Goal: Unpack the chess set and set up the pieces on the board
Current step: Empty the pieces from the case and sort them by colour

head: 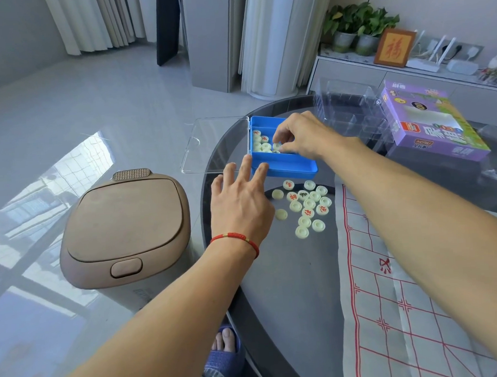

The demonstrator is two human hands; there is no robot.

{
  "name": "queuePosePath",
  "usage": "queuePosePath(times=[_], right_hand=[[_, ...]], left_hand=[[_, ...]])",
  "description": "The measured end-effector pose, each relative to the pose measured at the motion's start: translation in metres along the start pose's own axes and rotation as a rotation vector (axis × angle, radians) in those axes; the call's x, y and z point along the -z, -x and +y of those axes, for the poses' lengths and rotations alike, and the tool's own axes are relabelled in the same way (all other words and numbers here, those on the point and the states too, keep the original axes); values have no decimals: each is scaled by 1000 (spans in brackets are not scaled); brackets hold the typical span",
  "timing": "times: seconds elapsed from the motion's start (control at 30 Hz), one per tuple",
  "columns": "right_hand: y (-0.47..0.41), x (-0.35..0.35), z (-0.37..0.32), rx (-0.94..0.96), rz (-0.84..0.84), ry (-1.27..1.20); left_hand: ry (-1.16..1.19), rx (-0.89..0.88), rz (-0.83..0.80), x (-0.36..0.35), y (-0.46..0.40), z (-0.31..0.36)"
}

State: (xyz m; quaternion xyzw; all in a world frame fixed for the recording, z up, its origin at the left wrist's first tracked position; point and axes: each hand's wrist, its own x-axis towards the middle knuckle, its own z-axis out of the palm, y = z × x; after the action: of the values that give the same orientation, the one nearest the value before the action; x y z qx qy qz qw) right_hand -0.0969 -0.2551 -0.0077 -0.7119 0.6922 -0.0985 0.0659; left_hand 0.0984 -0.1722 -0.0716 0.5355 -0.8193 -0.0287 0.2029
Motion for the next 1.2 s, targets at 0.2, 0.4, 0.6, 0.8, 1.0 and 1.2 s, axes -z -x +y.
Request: queuePosePath(times=[0.2, 0.4, 0.6, 0.8, 1.0, 1.2], right_hand=[[56, 34, -16, 167, 125, -118], [168, 32, -36, 329, -170, -143], [201, 15, -30, 343, -249, -101], [185, 14, -29, 336, -176, -53], [106, 30, -32, 204, 157, -162], [17, 3, -27, -61, 97, -219]], left_hand=[[8, -2, -5, 2, 0, 0], [6, -6, -25, 3, 1, 0], [9, -2, -39, 6, 2, 2], [6, -2, -39, 4, 1, 1], [6, -3, -13, 3, 0, 1], [4, -3, 10, 3, 1, 1]])
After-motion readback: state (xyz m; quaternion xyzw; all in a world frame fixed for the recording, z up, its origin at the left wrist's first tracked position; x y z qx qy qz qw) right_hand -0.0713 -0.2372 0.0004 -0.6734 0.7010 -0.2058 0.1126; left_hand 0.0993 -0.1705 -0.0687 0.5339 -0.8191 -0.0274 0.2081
